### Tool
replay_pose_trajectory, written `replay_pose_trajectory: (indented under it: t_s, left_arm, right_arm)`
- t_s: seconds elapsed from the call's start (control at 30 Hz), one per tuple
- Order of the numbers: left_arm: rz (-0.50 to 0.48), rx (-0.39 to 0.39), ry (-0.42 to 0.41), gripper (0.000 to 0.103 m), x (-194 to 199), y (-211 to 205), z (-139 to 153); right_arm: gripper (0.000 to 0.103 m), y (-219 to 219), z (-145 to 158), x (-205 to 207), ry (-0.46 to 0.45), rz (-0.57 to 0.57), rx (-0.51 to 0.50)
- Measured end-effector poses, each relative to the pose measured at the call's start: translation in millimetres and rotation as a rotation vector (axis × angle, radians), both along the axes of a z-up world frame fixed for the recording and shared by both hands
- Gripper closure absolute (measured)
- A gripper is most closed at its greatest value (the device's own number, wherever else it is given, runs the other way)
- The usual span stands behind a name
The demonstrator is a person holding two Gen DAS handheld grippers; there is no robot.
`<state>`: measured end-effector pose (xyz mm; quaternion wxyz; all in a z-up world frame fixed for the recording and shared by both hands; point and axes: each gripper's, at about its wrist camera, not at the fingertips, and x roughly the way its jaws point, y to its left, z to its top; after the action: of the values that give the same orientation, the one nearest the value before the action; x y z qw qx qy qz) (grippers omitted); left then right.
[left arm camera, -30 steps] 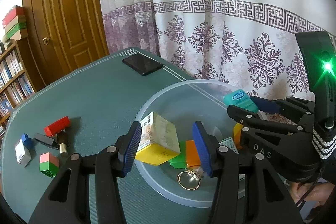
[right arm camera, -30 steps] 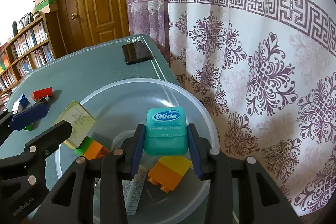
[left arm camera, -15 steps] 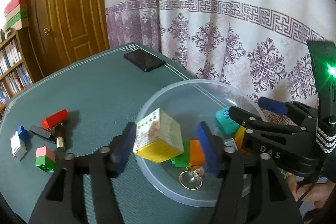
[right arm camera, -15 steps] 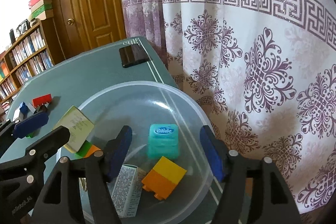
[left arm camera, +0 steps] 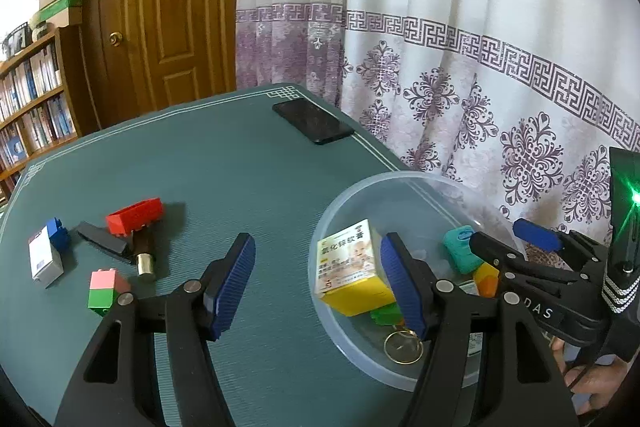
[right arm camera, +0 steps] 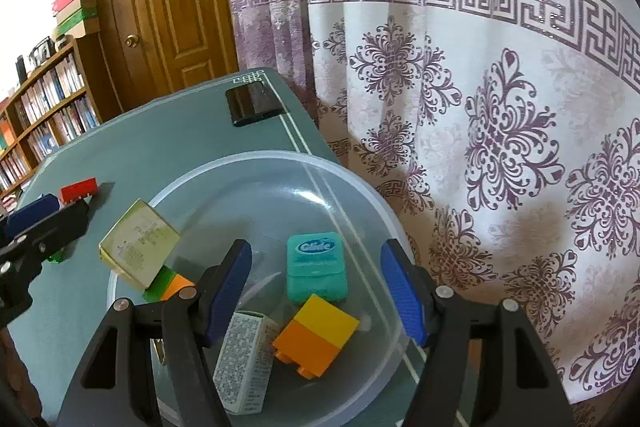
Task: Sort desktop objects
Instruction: 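Open both tools to drop the floss box and yellow-white box into the bowl, then move both open tools back toward the white box and pink-green block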
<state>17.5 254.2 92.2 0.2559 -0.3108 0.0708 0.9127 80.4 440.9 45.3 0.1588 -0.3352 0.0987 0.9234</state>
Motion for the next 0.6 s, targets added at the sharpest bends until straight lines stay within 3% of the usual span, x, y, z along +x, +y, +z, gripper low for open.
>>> replay_pose_trajectory:
  t_s: [0.33, 0.6]
  left_arm:
    - [0.015, -0.041, 0.027, 0.034, 5, -2, -2]
    - [0.082, -0.055, 0.034, 0.034, 1, -20, -1]
  right_arm:
    - [0.032, -8, 0, 0, -0.003, 0.013, 0.003]
    - [0.032, -20, 2, -2, -0.001, 0.033, 0.021]
